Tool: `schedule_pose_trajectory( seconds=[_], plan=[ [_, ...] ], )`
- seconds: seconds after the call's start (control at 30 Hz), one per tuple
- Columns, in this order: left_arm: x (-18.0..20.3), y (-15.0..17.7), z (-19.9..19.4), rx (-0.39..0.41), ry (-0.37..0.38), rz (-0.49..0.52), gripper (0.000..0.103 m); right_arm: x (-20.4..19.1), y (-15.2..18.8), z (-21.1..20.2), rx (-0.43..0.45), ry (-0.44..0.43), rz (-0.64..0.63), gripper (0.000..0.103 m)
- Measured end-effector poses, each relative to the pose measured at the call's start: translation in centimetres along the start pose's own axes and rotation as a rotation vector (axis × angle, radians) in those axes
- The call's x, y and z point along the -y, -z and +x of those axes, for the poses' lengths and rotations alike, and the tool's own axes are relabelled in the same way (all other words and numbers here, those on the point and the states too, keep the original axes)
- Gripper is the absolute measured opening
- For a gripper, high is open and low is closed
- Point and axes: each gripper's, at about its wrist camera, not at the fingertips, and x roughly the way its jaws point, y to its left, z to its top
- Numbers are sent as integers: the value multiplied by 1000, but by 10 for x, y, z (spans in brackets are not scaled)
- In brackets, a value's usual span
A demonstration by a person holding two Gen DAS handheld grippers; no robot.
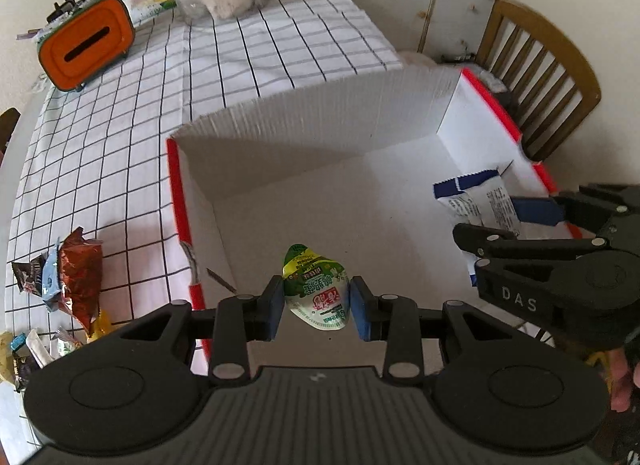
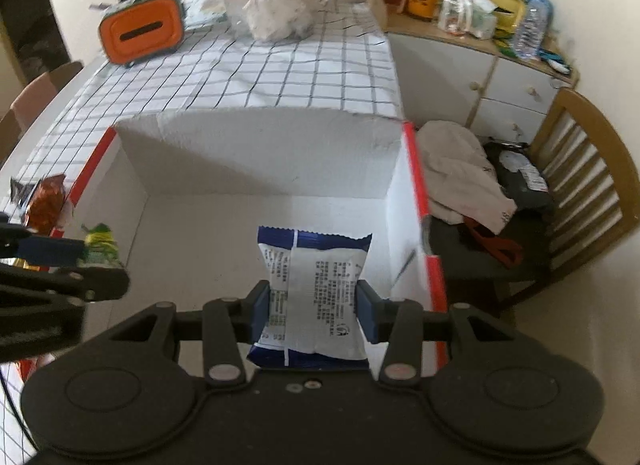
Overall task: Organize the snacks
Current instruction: 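Carry both items into the red box and open both grippers to release them, then withdraw both tools from the box back toward the snack pile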
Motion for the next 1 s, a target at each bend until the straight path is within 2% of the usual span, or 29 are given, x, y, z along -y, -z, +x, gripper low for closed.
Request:
schedule_pose_trajectory(
  seconds=[0.2, 0.53, 0.73, 0.83, 1.0],
  plan=[
    [6, 3, 16, -29, -31, 27, 35, -4, 3, 18, -41, -18, -47, 43],
    [11, 7, 33, -84, -40, 44, 36, -6, 9, 29, -76, -41, -72, 41],
    [9, 6, 33, -78, -48, 45, 36, -4, 10, 26, -73, -51, -71, 44],
    [7, 7, 29, -68, -44, 31, 46, 0, 9, 21, -68, -64, -57, 45],
    [0, 8, 15, -40, -32, 0, 48, 4, 9, 6, -45, -93, -36, 47]
  ],
)
